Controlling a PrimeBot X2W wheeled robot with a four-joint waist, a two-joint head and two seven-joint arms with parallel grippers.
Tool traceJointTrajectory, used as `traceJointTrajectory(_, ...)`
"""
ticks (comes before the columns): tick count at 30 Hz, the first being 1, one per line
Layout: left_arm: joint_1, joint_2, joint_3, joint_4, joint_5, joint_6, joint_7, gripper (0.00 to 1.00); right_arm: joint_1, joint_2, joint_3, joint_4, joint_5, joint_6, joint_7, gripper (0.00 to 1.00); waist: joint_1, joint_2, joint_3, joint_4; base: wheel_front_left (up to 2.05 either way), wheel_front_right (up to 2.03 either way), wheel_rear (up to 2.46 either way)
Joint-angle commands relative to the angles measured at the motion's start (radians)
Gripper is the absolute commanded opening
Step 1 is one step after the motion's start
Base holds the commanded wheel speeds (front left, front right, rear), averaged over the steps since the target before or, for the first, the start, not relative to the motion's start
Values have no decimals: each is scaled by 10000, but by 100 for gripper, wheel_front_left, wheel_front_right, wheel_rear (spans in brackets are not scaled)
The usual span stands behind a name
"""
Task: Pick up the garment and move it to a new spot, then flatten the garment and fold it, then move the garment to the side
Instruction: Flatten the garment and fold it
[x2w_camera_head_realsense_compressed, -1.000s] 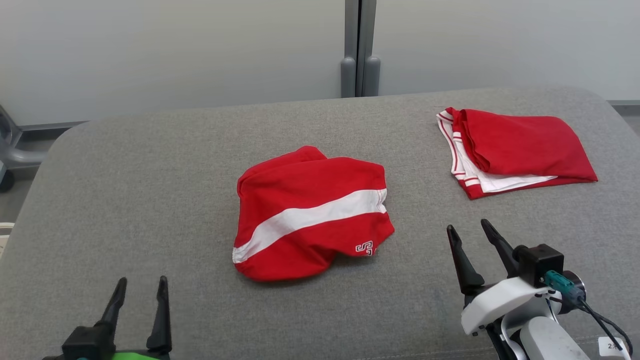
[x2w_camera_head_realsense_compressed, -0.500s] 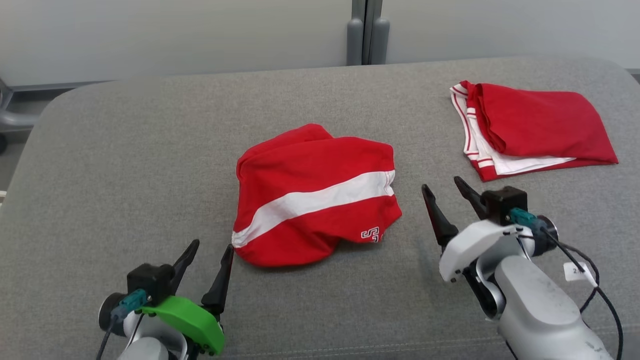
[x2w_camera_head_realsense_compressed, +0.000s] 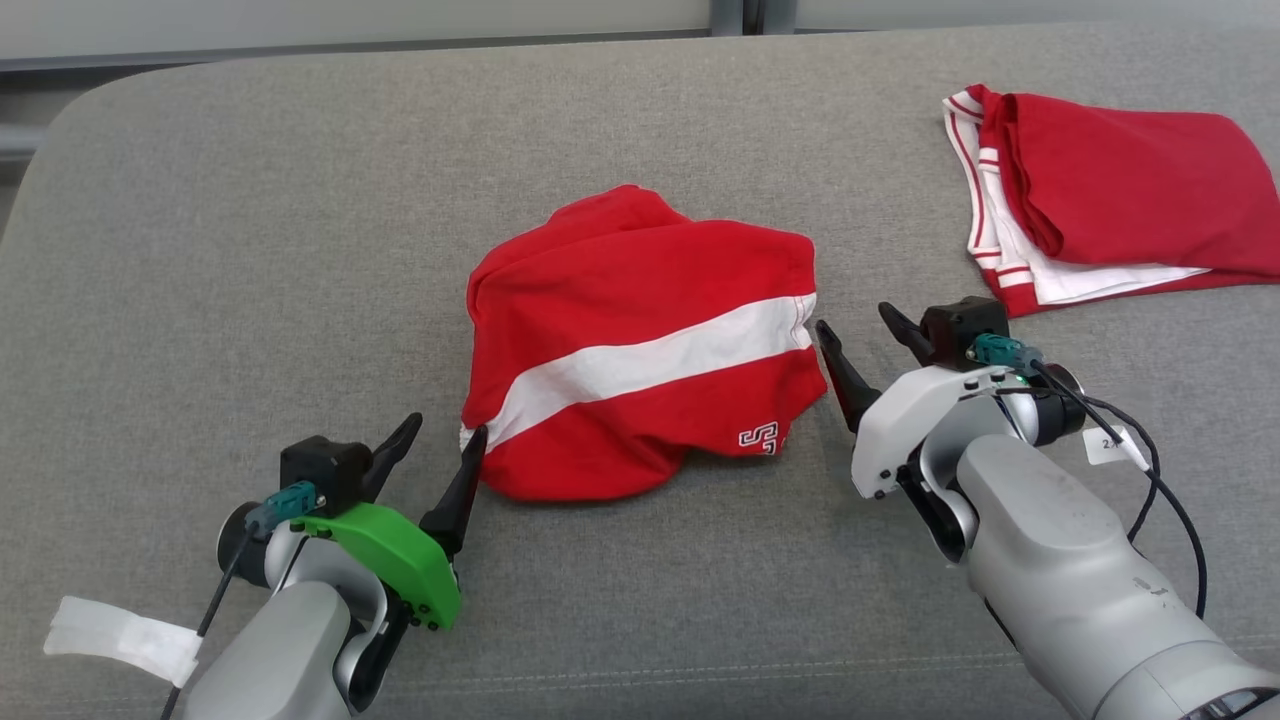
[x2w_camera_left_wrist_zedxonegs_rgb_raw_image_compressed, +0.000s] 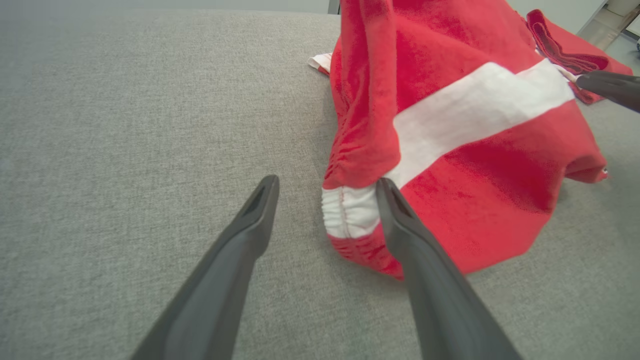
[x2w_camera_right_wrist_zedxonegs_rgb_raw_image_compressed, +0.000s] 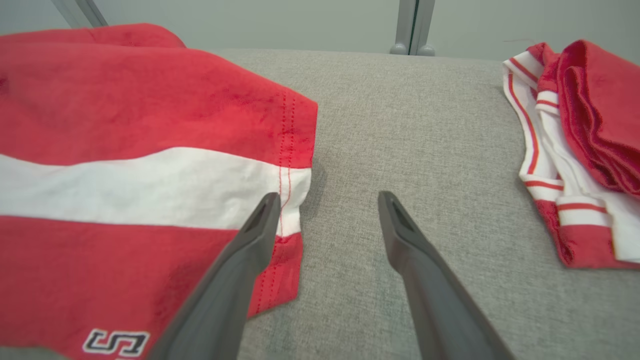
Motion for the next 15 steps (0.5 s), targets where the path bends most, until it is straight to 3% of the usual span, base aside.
traceJointTrajectory(1, -313, -26, -186, 190, -225, 11, -51, 100, -288, 36, 212, 282, 245, -4, -40, 100, 0, 0, 258, 163, 0, 0, 0)
traceJointTrajectory(15, -1119, -224, -1355, 771, -1282, 11, -80, 100, -1200, 241, 1270, 1639, 1389, -4, -40, 100, 0, 0, 707, 573, 0, 0, 0)
